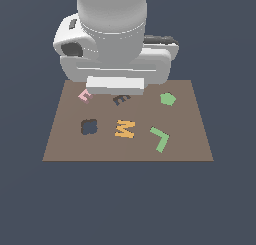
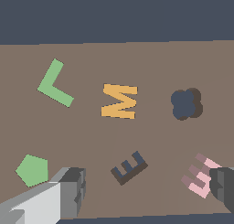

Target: Insert a designated object into the corresponding slot on a board.

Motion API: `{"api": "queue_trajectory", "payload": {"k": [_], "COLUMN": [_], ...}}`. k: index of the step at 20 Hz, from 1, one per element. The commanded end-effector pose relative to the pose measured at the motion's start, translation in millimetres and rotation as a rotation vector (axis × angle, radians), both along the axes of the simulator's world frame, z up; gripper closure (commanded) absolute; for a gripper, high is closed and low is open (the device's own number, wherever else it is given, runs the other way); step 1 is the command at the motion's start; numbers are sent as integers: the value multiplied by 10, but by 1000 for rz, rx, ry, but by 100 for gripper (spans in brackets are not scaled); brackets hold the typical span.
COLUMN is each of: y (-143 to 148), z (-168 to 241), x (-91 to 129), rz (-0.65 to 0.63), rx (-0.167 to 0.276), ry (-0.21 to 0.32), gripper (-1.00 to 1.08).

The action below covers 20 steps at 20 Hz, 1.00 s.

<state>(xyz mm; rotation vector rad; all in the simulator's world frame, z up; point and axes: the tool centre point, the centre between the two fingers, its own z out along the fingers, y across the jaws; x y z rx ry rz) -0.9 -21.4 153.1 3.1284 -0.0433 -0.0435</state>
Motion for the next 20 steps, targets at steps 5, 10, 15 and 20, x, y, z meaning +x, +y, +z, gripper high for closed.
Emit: {"api": "queue_trajectory", "payload": {"k": [5,10,15,20], "y": [-51,-252,-577,-918], "z": [-37,-184,-435,-727], "x": [-14,-80,-229,-452], "rz": [-21,-102,-241,-400], "rx": [0,0,0,0], "ry": [-1,-6,-14,-22], "gripper": [-92,-92,-92,-92]}}
